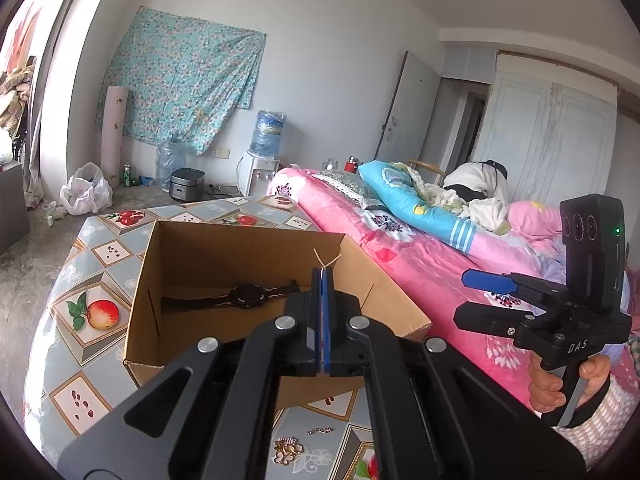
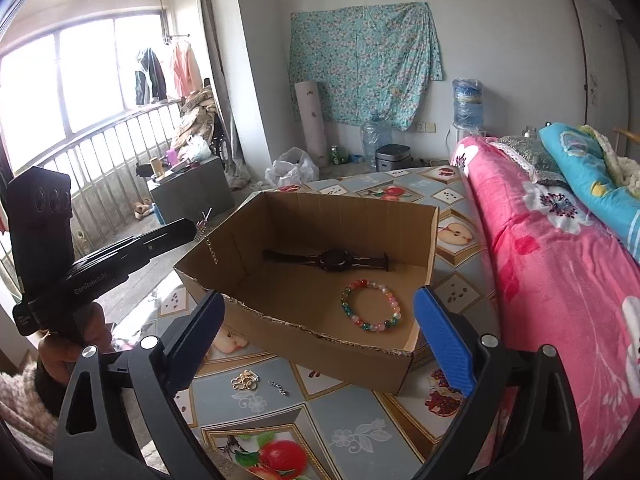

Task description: Organize jewelry

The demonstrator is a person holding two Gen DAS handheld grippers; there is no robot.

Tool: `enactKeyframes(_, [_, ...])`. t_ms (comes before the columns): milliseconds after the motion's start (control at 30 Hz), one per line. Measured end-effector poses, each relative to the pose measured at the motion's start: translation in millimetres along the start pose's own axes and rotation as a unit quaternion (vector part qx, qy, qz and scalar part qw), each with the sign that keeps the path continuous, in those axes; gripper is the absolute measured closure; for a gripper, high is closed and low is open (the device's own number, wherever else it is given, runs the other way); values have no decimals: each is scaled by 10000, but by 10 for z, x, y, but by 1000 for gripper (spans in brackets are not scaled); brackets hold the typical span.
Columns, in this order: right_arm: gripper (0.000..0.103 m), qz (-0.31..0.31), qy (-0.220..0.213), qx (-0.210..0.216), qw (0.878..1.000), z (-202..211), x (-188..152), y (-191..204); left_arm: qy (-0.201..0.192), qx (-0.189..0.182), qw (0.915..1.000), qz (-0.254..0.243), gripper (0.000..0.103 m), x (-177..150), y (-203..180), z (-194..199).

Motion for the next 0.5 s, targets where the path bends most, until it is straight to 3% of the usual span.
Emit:
enactKeyframes(300, [6,323,26,-899,9954,50,-52,-120,-17,-8,10000,13,103,0,-16,-1])
enactKeyframes(500, [6,533,-33,-1183,9915,64,-64,-158,-14,-19,10000,34,103,4,-13,-8])
Point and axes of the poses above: each gripper's, at about its wrist camera, not at the fingertips, and z roughly against the way its jaws point, y to its left, x to its top, the point moved 8 cm from there along -z, roughly the way its jaws point, and after that the axes turned 8 degrees about x, right-handed, at the moved point
